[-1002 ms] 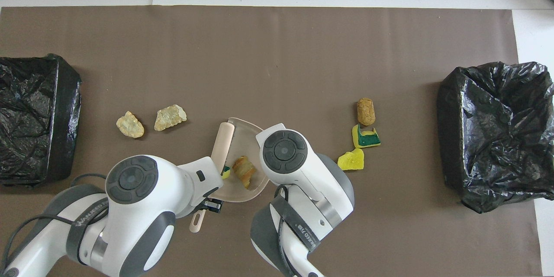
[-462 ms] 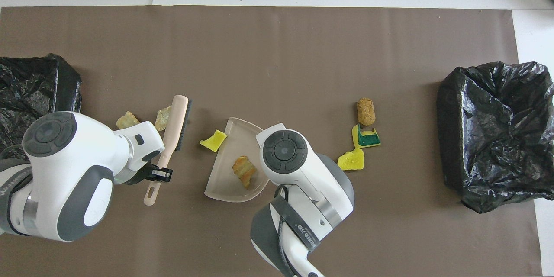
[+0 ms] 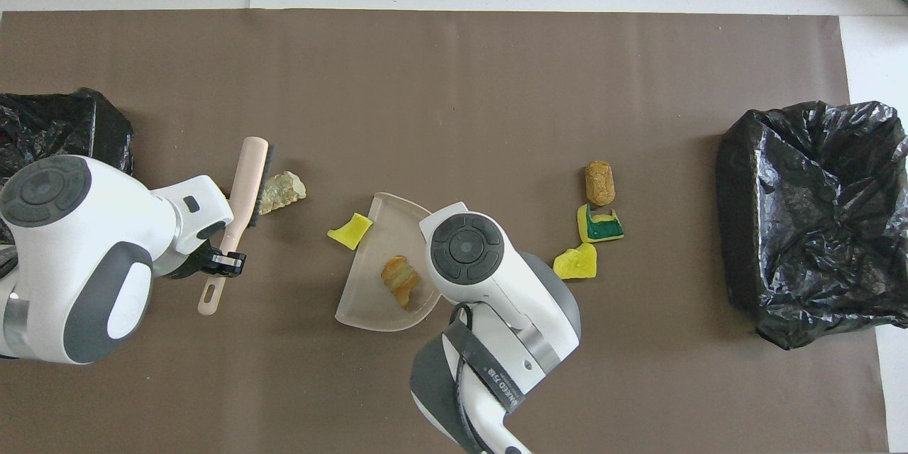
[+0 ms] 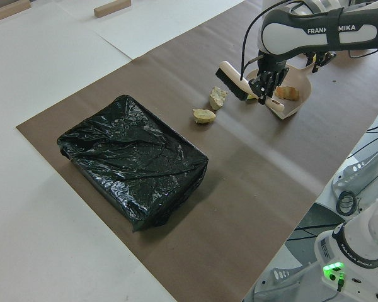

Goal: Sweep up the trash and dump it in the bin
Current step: 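Sweep the bread chunks toward the dustpan with the left gripper's brush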

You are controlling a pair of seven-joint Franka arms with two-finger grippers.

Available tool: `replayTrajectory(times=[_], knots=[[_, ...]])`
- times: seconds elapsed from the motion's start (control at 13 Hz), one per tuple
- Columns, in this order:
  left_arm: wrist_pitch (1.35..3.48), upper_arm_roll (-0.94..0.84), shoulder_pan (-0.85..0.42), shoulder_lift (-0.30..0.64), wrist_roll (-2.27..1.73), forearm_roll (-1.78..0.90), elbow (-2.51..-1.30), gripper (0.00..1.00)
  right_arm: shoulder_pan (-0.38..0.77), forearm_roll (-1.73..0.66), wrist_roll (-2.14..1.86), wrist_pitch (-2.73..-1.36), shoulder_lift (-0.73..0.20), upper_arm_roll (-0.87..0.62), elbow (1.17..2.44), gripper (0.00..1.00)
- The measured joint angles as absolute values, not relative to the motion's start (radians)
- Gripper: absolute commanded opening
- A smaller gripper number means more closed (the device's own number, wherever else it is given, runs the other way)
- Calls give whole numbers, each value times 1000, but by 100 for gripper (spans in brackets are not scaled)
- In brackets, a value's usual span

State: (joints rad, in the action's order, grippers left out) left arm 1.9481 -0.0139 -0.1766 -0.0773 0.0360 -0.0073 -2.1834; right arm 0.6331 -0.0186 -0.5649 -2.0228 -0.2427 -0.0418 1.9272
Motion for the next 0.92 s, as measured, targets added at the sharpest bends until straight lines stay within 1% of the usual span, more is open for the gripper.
replayTrajectory(times=[0.23,0.39,0.62,0.92], knots=[[1948,-13,-110,-3,58,69,-2117,0,633,-19,-565,-2023,-243,-42,1927,0],[1948,-12,-55,28,98,113,-2096,0,633,-19,-565,-2023,-243,-42,1927,0],[1948,-11,19,53,165,139,-2090,0,633,-19,-565,-2023,-243,-42,1927,0],[1944,-28,27,67,188,139,-2095,0,633,-19,-565,-2023,-243,-42,1927,0]])
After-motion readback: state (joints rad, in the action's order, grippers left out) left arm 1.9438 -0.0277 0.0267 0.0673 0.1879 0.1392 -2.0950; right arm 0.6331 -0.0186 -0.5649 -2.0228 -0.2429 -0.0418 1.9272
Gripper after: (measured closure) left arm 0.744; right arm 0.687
